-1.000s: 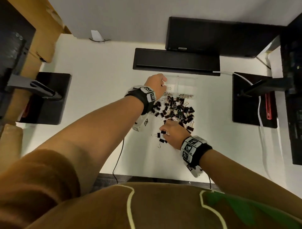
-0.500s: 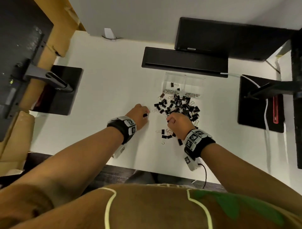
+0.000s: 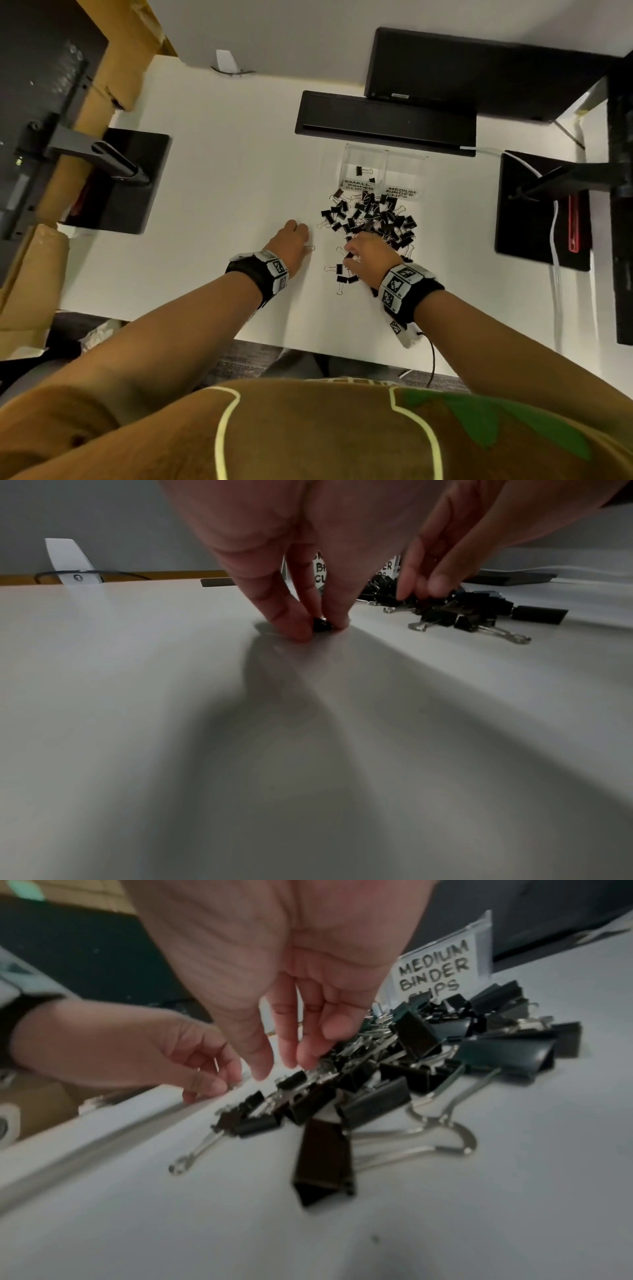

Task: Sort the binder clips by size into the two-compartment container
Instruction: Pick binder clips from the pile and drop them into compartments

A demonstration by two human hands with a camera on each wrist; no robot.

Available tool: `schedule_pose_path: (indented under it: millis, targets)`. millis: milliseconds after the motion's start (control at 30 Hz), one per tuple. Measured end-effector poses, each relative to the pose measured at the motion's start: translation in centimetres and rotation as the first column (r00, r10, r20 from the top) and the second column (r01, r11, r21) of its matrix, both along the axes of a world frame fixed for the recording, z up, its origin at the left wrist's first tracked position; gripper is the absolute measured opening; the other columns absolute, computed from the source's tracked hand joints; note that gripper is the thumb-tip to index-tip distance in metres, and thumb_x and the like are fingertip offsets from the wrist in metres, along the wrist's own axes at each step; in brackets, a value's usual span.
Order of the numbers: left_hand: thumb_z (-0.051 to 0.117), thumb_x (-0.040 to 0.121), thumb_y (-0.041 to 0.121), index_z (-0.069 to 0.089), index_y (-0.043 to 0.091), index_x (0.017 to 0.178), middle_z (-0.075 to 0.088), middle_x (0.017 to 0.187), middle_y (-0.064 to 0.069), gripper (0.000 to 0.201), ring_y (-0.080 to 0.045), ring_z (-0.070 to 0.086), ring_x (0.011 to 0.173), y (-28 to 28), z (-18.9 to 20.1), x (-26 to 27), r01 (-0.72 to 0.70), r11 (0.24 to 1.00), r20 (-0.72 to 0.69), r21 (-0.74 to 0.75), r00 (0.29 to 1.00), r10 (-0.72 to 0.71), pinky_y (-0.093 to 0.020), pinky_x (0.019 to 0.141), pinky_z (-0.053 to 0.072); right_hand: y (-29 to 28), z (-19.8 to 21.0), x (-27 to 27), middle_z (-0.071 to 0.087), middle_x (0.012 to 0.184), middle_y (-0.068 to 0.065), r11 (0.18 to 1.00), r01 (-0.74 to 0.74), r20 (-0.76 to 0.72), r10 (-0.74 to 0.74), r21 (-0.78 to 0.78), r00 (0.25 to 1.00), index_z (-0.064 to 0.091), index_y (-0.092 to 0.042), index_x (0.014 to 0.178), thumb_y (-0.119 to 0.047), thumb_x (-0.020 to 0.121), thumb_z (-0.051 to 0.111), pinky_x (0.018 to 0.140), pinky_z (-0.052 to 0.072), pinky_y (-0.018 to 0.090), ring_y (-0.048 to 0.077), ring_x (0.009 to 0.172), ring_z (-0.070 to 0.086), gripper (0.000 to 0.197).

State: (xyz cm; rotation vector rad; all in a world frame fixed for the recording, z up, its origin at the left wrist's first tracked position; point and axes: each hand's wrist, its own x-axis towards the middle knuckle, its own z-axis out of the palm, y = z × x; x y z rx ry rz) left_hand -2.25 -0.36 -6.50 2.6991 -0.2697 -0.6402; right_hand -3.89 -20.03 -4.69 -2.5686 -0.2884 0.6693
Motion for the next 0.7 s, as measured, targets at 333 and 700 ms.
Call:
schedule_pose_path:
  millis: [333,700]
  targets:
    - [0.044,0.093,0.009,0.049,0.001,0.102,0.046,0.11,-0.015,0.013,-0.027,0.048,0.091,-0.8,0.8,-0.3,0.054,0.998,-0.008,0.043,0.999,-0.053,-0.038,0.077,0.05,-0.1,-0.2,0.5,0.058,0.09,0.003,0.957,0.257,-0.043,-0.253,0.134,0.966,0.059,-0.007,0.092,-0.011,0.086,0.059,0.069,0.047,0.022,0.016,0.081,0.056,0.007]
    - [0.038,0.092,0.019,0.044,0.012,0.117,0.056,0.105,-0.009,0.026,-0.026,0.055,0.095,-4.0,1.5,-1.4,0.195,0.975,-0.139,-0.104,0.968,-0.208,-0.032,0.074,0.044,-2.8,2.0,-0.7,0.057,0.073,0.002,0.82,0.447,-0.352,-0.325,0.357,0.878,0.058,-0.013,0.083,-0.017,0.089,0.055,0.065,0.047,0.032,0.013,0.062,0.053,0.008]
